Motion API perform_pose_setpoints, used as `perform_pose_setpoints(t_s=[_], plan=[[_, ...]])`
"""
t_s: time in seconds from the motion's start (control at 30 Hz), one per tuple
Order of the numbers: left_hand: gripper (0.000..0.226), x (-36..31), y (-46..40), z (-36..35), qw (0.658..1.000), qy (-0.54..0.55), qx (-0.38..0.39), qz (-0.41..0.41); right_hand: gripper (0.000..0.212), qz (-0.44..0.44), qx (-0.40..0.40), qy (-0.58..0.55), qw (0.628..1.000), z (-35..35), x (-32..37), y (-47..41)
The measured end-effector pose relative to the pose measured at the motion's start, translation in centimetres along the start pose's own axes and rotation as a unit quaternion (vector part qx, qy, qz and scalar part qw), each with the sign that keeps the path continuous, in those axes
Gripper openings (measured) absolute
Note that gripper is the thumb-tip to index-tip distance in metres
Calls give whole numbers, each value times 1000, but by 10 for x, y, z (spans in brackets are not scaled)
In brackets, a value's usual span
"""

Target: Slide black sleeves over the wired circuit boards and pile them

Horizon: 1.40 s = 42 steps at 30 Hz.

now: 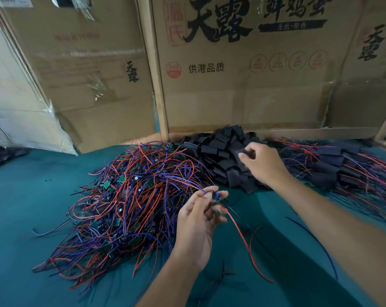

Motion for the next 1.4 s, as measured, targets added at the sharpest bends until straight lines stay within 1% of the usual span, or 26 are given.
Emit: perform_pose_setpoints(t_s=[0.03, 0.07, 0.1, 0.13, 0.17, 0.2, 0.27, 0.37, 0.43, 0.57, 0.7, 0.77, 0.87, 1.13, 1.33, 1.4], plan=[[19, -1, 0, -1, 1000, -1, 1, -1, 21, 9, 13, -23, 1000, 8, 1, 19], [19, -2, 1, -2, 1000, -2, 2, -4, 20, 30, 17, -10, 999, 17, 2, 40], [19, -3, 1, -3, 1000, -3, 2, -8, 19, 62, 7, 38, 997, 24, 2, 62], [19, -5, 1, -3, 1000, -2, 4, -12, 19, 95, -10, 109, 989, 30, 1, 85], [19, -6, 1, -4, 1000, 0, 6, -14, 19, 123, -21, 183, 975, 32, -1, 106], [18, -8, 1, -4, 1000, 3, 7, -15, 20, 136, -16, 236, 962, 31, -4, 125], [17, -10, 2, -5, 1000, 1, 7, -16, 22, 134, 33, 278, 951, 22, -15, 151], [17, -11, 3, -5, 1000, -14, 9, -21, 24, 141, 111, 240, 954, 12, -28, 170], [17, -14, 3, -6, 999, -22, 12, -28, 27, 143, 129, 192, 962, 14, -31, 172], [18, -20, 2, -6, 999, -20, 15, -45, 29, 150, 147, 154, 966, 12, -35, 174], [19, -27, 3, -6, 998, -20, 19, -55, 36, 140, 144, 94, 975, 11, -39, 172], [23, -29, 4, -10, 998, -20, 28, -60, 37, 140, 149, 70, 976, 10, -40, 171], [27, -31, 7, -16, 996, -31, 51, -66, 36, 162, 166, 73, 970, 7, -40, 172], [23, -30, 13, -30, 990, -71, 91, -77, 31, 178, 153, 80, 969, 7, -42, 171], [21, -38, 12, -27, 991, -59, 77, -93, 28, 158, 153, 68, 973, 7, -40, 170], [23, -41, 11, -26, 992, -47, 70, -99, 24, 130, 137, 4, 982, 13, -40, 171]])
Point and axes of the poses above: each hand's wrist, its own y-axis away from the middle knuckle, its own z-axis out of the back of the hand, x = y × z, the point moved 8 cm from there along -y, towards the middle knuckle, and after that the axes turned 3 degrees about y, right-handed, at the moved point
